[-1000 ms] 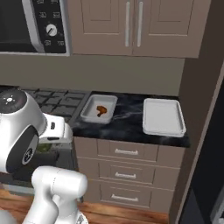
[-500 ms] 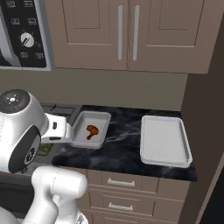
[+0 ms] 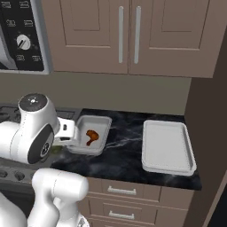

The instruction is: Place one cucumber and one chicken drumstick in each tupperware on the nearby counter, to pack two identical lunches.

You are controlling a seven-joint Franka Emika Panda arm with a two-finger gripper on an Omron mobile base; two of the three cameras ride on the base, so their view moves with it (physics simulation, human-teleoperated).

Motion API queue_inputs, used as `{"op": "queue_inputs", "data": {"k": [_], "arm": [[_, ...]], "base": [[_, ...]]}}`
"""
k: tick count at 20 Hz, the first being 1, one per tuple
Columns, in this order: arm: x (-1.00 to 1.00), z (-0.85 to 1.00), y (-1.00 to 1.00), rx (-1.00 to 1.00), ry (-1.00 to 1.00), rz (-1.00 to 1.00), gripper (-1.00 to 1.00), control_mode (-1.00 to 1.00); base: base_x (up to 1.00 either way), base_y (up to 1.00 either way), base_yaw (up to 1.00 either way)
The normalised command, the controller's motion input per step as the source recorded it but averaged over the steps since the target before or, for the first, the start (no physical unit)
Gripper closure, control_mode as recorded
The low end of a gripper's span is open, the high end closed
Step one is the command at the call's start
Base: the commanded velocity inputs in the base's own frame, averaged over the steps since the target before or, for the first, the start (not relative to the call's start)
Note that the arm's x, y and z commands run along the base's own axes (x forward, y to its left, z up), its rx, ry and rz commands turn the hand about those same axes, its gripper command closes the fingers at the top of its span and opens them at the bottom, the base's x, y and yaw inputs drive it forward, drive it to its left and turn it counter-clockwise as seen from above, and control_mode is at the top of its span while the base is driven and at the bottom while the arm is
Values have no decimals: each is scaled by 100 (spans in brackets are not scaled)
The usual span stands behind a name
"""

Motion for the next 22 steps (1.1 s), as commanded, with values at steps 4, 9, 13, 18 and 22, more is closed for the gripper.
{"op": "queue_inputs", "data": {"k": [4,9,13,18,22], "arm": [[81,-37,20,0,-3,0,100,-100],[81,-22,24,0,-1,0,100,-100],[84,-32,12,0,2,0,100,-100],[80,-38,0,0,1,0,100,-100],[75,-41,0,0,0,0,100,-100]], "base": [[0,0,0],[0,0,0],[0,0,0],[0,0,0],[0,0,0]]}}
